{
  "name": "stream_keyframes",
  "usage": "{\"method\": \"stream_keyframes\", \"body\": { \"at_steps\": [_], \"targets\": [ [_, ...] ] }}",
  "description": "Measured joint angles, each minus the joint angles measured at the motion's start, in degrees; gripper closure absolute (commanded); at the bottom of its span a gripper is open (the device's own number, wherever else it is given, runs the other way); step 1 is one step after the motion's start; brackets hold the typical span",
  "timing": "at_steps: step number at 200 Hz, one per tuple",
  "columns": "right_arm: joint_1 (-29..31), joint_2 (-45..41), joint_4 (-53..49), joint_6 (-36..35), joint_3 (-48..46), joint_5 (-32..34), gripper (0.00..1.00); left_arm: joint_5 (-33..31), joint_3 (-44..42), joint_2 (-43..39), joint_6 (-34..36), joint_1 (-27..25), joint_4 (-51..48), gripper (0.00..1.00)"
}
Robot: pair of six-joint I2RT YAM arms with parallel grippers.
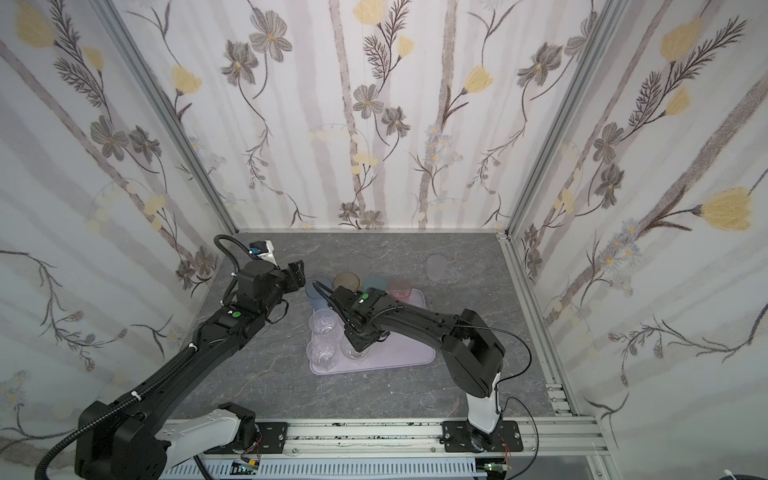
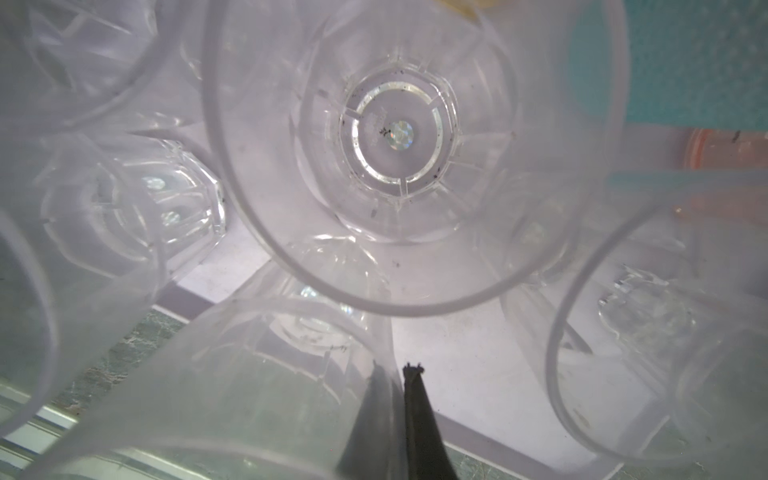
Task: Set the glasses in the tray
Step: 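Lower the clear glass onto the tray, open the right gripper and rise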
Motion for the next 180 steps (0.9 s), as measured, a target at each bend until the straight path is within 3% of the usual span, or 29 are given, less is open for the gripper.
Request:
{"method": "stream_keyframes", "body": {
  "at_steps": [62, 112, 143, 180],
  "targets": [
    [0.0, 0.8, 1.2, 0.0, -0.1, -1.3, 0.79, 0.1, 0.0, 0.0, 0.0, 0.2, 0.0, 0.24],
    [-0.9, -1.2, -0.1, -0.3, 1.1, -3.7, 0.76, 0.3, 0.1, 0.0, 0.0, 0.3, 0.0, 0.24],
    [-5.9, -6.5, -2.5, -0.9, 7.3, -4.0, 0.73, -0.2, 0.9, 0.2, 0.4, 0.4, 0.0, 0.17],
    [-15.0, -7.4, -2.7, -2.0, 14.6, -3.8, 0.61, 0.0, 2.2, 0.7, 0.5, 1.6, 0.2, 0.09]
  ]
}}
